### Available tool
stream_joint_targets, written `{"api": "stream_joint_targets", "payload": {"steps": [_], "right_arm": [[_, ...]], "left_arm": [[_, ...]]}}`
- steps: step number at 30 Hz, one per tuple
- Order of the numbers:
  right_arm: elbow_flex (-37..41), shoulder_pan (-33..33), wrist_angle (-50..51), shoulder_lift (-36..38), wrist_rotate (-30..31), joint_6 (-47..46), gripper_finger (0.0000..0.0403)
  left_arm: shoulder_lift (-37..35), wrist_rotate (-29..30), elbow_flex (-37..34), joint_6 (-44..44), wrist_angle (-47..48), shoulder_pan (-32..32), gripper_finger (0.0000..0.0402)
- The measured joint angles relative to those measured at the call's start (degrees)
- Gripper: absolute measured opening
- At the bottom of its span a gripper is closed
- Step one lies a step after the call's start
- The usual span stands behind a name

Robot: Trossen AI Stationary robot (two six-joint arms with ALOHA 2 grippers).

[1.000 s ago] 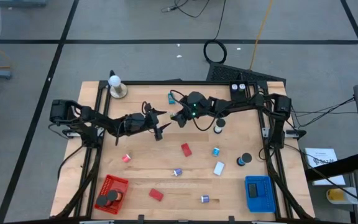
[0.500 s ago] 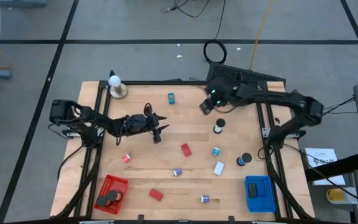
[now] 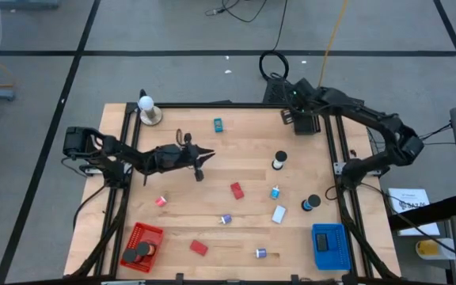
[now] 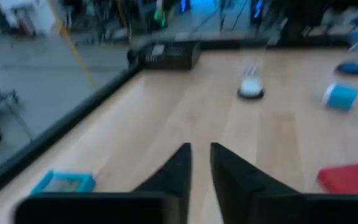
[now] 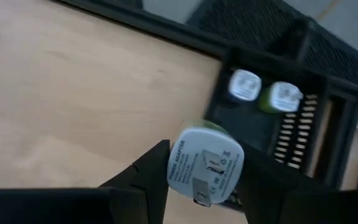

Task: Pick & Place Office items
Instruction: Put the green white charger adapter into the black bin

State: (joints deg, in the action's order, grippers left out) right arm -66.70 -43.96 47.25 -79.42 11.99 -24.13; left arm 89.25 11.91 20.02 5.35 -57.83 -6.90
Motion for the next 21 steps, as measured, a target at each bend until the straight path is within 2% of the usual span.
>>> {"api": "stream_joint_targets", "payload": {"steps": [2, 4, 12, 15, 19, 21], "right_arm": [[0.07, -2.35, 0.60, -1.52, -0.04, 0.78, 0.0141], [0.04, -4.24, 0.58, -3.54, 0.01, 0.95, 0.0143], [0.09, -9.74, 0.19, -10.18, -0.09, 2.24, 0.0143], [0.92, -10.51, -1.72, -10.69, -0.36, 2.23, 0.0140], [3.88, -11.33, -5.98, -10.66, -4.72, 2.11, 0.0147], [5.09, -11.42, -7.06, -10.70, -4.62, 1.89, 0.0146]], "left_arm": [[0.00, -1.05, -1.47, 0.76, -4.57, 0.02, 0.0019], [0.00, -2.10, -2.98, 1.15, -8.09, -0.20, 0.0008], [0.00, -2.96, -4.69, 1.44, -9.57, -0.20, 0.0011], [0.00, -2.97, -4.69, 1.73, -9.16, -0.20, 0.0004], [0.00, -2.98, -4.69, 1.83, -9.17, -0.20, 0.0016], [0.00, -2.98, -4.69, 1.83, -9.17, -0.20, 0.0019]]}}
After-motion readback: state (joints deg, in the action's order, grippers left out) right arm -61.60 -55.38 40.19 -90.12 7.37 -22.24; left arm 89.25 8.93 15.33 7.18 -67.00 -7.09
